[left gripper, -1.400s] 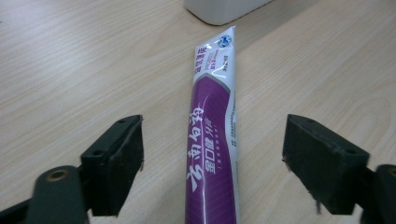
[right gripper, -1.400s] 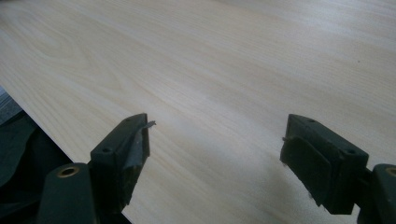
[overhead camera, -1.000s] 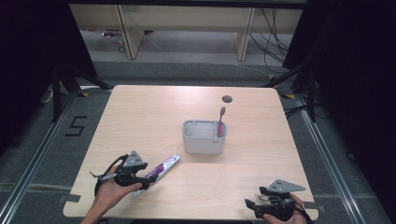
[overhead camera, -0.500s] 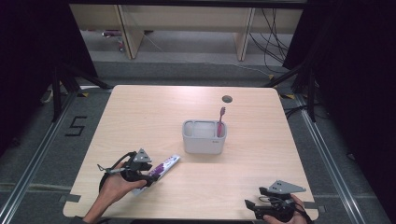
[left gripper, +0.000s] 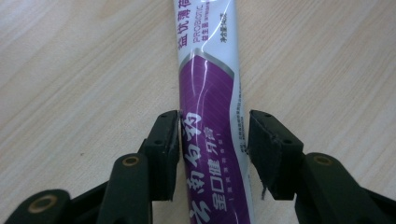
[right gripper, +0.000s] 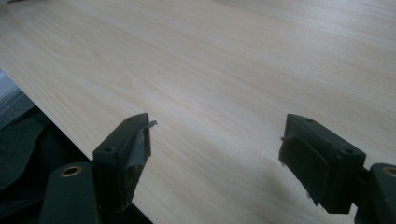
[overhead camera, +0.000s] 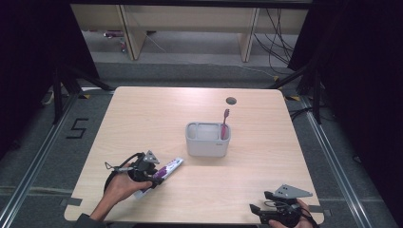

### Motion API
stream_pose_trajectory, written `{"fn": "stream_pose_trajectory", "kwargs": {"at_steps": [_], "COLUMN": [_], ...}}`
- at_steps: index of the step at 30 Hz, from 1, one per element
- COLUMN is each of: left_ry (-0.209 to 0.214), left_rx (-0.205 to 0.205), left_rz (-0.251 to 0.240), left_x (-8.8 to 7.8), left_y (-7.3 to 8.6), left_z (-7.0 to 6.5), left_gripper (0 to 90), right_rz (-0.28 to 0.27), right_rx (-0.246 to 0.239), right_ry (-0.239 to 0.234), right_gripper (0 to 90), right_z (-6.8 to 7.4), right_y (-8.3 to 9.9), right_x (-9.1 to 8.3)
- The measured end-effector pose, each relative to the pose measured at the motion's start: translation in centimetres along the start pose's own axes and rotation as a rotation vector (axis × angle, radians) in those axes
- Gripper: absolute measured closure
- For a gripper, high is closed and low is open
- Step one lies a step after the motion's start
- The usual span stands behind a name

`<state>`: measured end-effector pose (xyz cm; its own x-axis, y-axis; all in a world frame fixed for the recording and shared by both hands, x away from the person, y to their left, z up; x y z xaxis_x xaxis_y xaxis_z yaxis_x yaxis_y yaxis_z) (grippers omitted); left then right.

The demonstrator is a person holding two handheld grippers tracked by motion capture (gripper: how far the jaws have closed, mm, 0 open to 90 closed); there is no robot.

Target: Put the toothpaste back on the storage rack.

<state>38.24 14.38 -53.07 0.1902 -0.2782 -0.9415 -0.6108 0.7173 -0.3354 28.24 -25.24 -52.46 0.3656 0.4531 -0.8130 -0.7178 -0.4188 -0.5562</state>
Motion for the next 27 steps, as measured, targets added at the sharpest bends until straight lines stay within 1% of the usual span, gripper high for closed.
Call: {"fn": "stream_pose_trajectory", "kwargs": {"at_steps": [1,2,3,4,6,7,9,10,12,14,15,16,18,20,21,22,24,25,26,27], "left_ry": [0.0,-0.001,0.003,0.003,0.006,0.012,0.012,0.012,0.011,0.012,0.012,0.007,-0.001,-0.012,-0.012,-0.01,-0.009,-0.011,-0.006,-0.007], "left_rx": [0.0,0.002,0.005,0.005,-0.004,0.005,0.006,0.009,0.014,0.027,0.027,0.031,0.046,0.071,0.071,0.07,0.069,0.082,0.072,0.084], "left_rz": [0.0,0.005,0.017,0.017,0.021,0.026,0.028,0.048,0.055,0.08,0.08,0.092,0.113,0.145,0.145,0.165,0.17,0.179,0.182,0.186], "left_x": [0.0,0.1,0.1,0.1,0.3,0.3,0.4,0.4,0.4,0.4,0.4,0.4,0.4,0.4,0.4,0.4,0.4,0.4,0.4,0.4], "left_y": [0.0,0.0,-0.1,-0.1,-0.2,-0.2,-0.4,-0.5,-0.6,-0.8,-0.8,-0.9,-1.1,-1.4,-1.4,-1.5,-1.6,-1.6,-1.6,-1.7], "left_z": [0.0,0.0,0.0,0.0,0.0,0.1,0.1,0.1,0.1,0.1,0.1,0.0,-0.1,-0.1,-0.1,-0.3,-0.3,-0.2,-0.3,-0.2], "left_gripper": [54.2,54.2,54.3,54.3,54.4,54.5,55.2,55.3,55.4,55.7,55.8,55.8,55.9,56.0,56.1,56.2,56.4,56.4,56.6,56.6], "right_rz": [0.0,-0.012,-0.014,-0.005,-0.007,-0.007,-0.002,-0.005,-0.005,-0.005,-0.005,-0.008,-0.008,-0.005,-0.005,-0.008,-0.01,-0.005,-0.002,-0.002], "right_rx": [0.0,-0.003,-0.002,-0.005,-0.008,-0.005,-0.002,0.0,-0.002,0.0,0.0,0.0,-0.003,0.017,0.017,0.023,0.02,0.023,0.028,0.028], "right_ry": [0.0,0.004,0.006,0.007,0.007,0.005,0.015,0.018,0.017,0.018,0.018,0.008,0.01,0.005,0.005,0.001,0.001,-0.003,-0.004,-0.004], "right_gripper": [24.8,24.8,24.8,24.8,24.8,24.8,24.8,24.8,24.8,24.9,24.9,24.9,24.9,25.1,25.1,25.1,25.1,25.1,25.1,25.1], "right_z": [0.0,0.0,-0.1,-0.1,-0.1,-0.1,-0.1,-0.1,-0.1,-0.1,-0.1,0.0,-0.1,0.0,0.0,0.0,0.0,0.0,0.0,0.0], "right_y": [0.0,0.0,0.0,0.0,0.0,0.0,0.1,0.1,0.1,0.1,0.1,0.1,0.1,0.2,0.2,0.2,0.2,0.2,0.3,0.3], "right_x": [0.0,0.0,0.0,-0.1,-0.1,-0.1,-0.2,-0.2,-0.2,-0.2,-0.2,-0.2,-0.2,-0.2,-0.2,-0.3,-0.3,-0.3,-0.3,-0.3]}}
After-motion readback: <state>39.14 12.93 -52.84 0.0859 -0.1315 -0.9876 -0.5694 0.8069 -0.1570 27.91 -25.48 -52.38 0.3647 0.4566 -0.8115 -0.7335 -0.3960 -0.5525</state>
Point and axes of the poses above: each handheld gripper's, and its own axes: x roughly forward along the jaws, y roughly out of its underside, z roughly to its left, the point moved 5 cm from there along x, roughly forward along the jaws, and after that the axes turned 11 degrees about z, right-handed, at the moved point
